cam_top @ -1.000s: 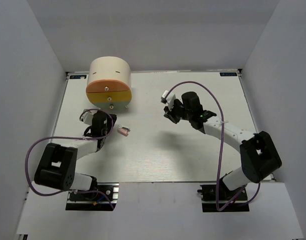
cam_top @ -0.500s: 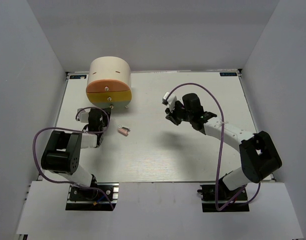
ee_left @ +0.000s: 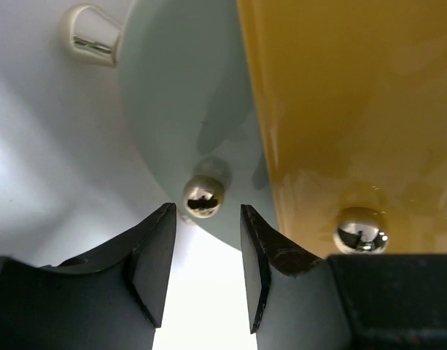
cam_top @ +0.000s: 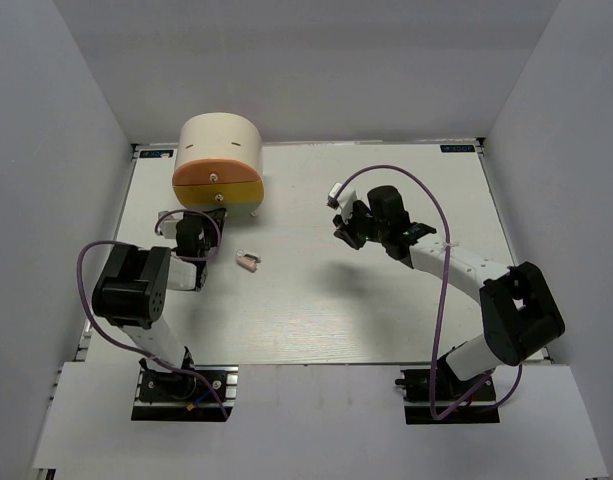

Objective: Sort the stationery into containers
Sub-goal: Open the drawer in the storage box.

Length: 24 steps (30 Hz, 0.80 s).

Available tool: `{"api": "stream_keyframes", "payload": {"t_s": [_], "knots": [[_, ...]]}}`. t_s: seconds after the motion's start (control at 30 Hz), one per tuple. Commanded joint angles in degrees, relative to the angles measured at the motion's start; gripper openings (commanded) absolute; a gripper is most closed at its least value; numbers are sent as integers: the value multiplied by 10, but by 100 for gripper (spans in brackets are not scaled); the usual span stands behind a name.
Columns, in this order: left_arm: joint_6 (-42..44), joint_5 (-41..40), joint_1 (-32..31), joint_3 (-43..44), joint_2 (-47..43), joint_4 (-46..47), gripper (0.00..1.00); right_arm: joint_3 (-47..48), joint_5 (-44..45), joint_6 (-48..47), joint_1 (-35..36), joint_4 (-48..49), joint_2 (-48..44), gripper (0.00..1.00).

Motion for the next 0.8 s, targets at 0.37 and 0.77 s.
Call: {"api": "stream_keyframes", "payload": {"t_s": [0.37,0.77], "knots": [[-1,9,5,13,28,65,48,10,-3,-7,-5,8,3,21],[-7,3,5,19,55,82,39,10,-2,-7,-5,6,2,21]]}}
